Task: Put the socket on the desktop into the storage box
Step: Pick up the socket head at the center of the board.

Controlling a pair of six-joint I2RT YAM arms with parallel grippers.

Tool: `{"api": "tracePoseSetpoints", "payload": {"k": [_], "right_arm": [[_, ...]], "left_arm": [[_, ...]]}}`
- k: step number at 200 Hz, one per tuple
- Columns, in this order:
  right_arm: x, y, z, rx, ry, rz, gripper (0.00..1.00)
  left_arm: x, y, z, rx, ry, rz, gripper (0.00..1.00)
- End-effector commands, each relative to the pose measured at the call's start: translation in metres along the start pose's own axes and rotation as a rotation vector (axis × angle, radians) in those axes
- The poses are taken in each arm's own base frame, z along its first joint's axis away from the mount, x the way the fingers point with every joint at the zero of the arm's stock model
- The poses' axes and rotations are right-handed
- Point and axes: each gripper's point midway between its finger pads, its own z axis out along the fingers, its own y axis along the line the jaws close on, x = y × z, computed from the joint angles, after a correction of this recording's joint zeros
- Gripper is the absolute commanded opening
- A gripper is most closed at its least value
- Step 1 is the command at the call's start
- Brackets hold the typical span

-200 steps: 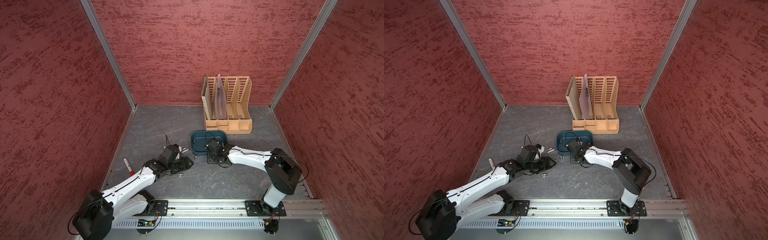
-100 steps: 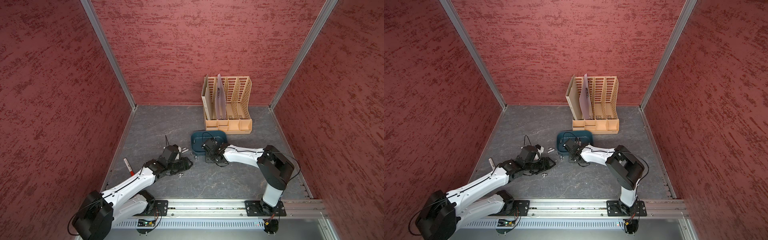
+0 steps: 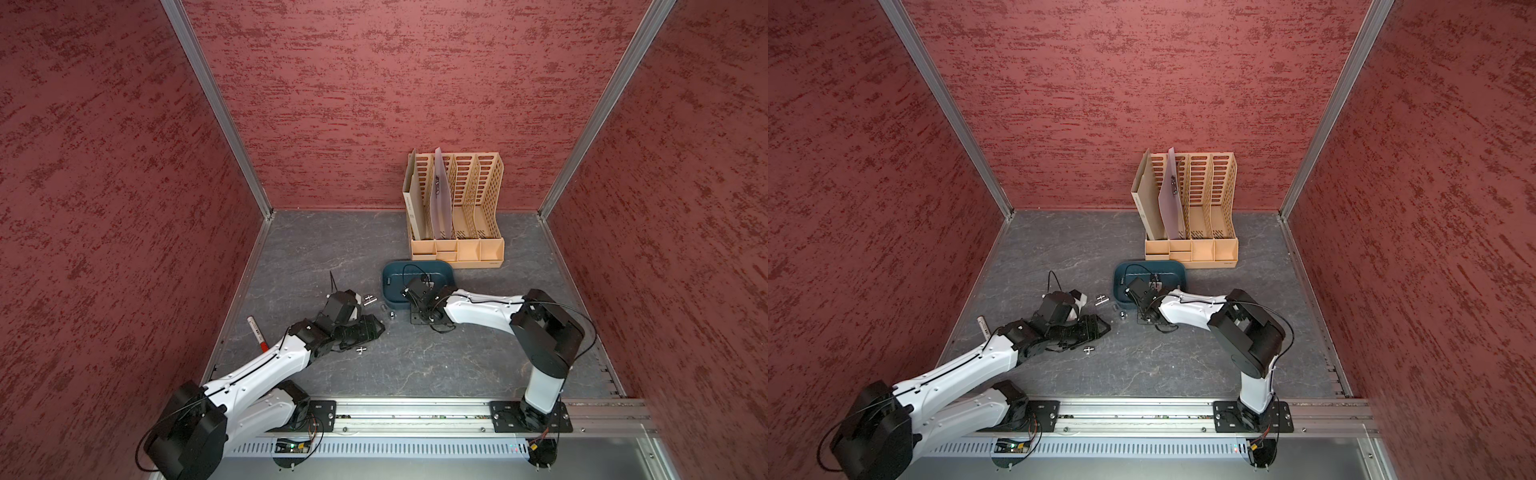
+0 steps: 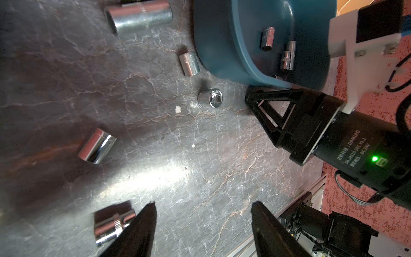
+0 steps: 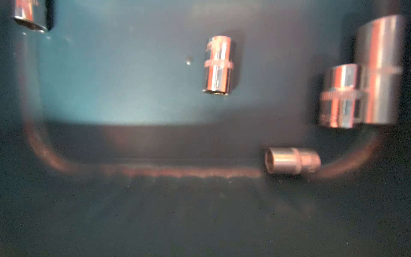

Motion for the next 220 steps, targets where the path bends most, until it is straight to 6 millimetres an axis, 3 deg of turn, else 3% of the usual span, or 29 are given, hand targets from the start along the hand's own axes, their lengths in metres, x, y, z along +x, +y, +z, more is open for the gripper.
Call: {"api": "tracePoseSetpoints", "payload": {"k": [1, 50, 122, 220], "right_arm": [[0.004, 0.001, 0.007, 0.002, 0.003, 0.010, 0.35], [0.008, -0.004, 0.000, -0.008, 0.005, 0.013, 0.28], [0.014, -0.003, -0.020, -0.043, 0.003, -0.005, 0.26], [0.008, -0.008, -0.073, -0.115, -0.052, -0.010, 0.27]], "left_arm": [[0.001, 0.003, 0.002, 0.005, 0.002, -0.001, 0.70], [0.000, 0.003, 0.003, 0.005, 0.001, 0.000, 0.70], [-0.003, -0.002, 0.002, 0.015, -0.005, -0.001, 0.70], [-0.018, -0.029, 0.004, 0.062, -0.012, 0.021, 0.70]]}}
